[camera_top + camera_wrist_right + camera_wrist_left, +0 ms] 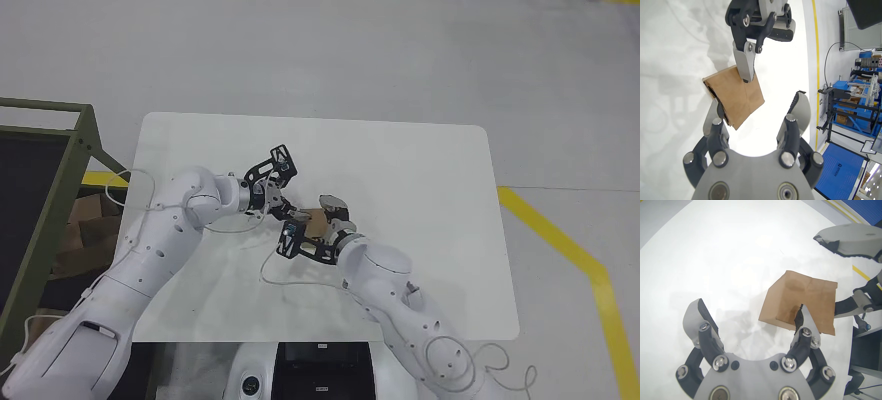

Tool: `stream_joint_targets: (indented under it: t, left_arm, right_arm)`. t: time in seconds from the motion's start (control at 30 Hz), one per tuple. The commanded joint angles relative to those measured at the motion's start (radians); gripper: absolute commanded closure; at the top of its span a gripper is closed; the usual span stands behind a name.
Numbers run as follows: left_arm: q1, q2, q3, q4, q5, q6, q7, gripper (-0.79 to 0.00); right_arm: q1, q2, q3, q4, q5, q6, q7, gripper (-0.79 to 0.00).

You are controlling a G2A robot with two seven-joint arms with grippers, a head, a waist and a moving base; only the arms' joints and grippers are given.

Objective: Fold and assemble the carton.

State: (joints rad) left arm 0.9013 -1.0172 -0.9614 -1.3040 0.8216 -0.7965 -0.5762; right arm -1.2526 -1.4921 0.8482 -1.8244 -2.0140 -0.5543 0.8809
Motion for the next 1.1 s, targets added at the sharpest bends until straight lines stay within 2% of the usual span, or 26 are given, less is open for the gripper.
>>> stream_joint_targets:
  t: [0.0,1.07]
  left_arm:
    - [0.000,0.000,0.001,0.001,0.001,0.001,0.001,-0.785]
    - [-0.001,-0.001,-0.005,0.010,-0.015,0.004,0.015,-0.785]
  right_arm:
    - [-0.003,0.001,0.001,-0.004,-0.003,0.000,-0.003,-0.616]
    - [-0.031,0.006,0.012,-0.032,-0.032,0.012,-0.042,-0.625]
